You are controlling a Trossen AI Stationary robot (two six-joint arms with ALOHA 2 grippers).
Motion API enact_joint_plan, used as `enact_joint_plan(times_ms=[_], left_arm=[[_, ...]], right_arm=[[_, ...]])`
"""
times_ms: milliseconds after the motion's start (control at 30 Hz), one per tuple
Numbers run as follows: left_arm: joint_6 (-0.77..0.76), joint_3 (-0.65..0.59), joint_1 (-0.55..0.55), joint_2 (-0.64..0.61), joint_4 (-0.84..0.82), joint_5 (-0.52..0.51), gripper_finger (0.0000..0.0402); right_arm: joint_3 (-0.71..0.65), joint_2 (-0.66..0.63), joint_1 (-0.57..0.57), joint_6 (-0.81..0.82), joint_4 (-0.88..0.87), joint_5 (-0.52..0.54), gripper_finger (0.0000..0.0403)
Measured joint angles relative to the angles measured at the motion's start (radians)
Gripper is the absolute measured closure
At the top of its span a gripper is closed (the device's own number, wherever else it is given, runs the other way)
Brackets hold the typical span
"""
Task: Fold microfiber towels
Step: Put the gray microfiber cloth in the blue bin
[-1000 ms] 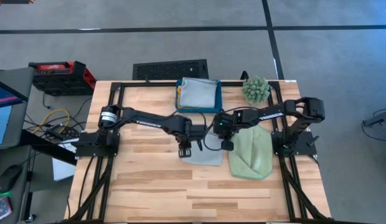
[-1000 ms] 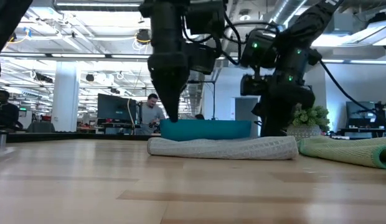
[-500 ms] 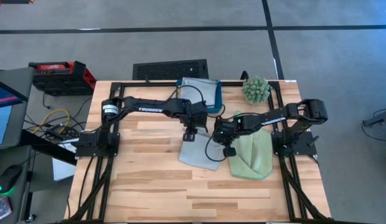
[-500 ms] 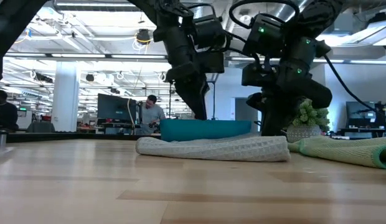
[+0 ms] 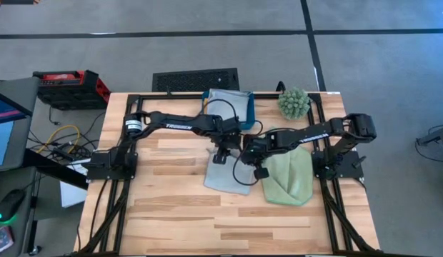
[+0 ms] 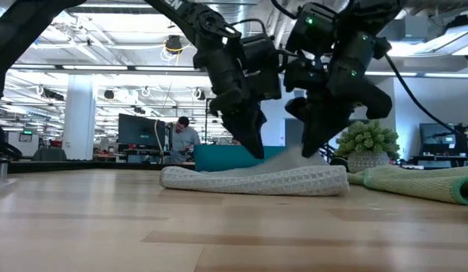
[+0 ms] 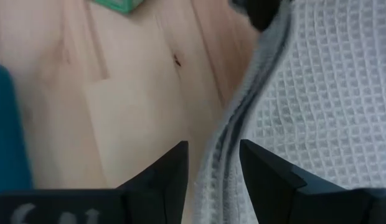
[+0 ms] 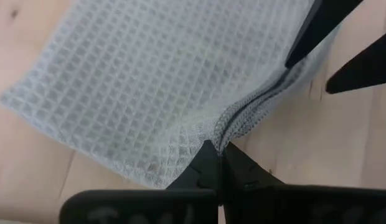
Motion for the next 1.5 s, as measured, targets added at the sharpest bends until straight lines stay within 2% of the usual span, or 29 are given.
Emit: enact_joint_plan(times_ms=[433,667,1100,1200,1433,1500], left_arm=[[0.078,-0.001,0.003,0.038,0.044,0.112,0.0265],[0.090,0.000,0.002,0.037,0.041,0.265,0.0265],[0.115,0.004,-0.001,0.099,0.018,0.086,0.0268],[0.108,0.017,-0.002,0.099,-0.048,0.065,0.0291],[0.059,0.030,0.008,0.091,-0.158,0.069,0.0382],[0.041,0.044,0.009,0.091,-0.185,0.063,0.0393]], right_arm=[[0.037,0.000,0.006,-0.035,-0.009,-0.003,0.0390],[0.038,-0.002,0.005,-0.036,-0.005,-0.002,0.0390],[0.044,-0.002,0.005,-0.036,-0.017,0.001,0.0388],[0.043,-0.002,0.004,-0.036,-0.021,0.003,0.0390],[0.043,0.000,0.003,-0.033,-0.023,0.037,0.0388],[0.044,0.000,0.003,-0.032,-0.023,0.052,0.0388]])
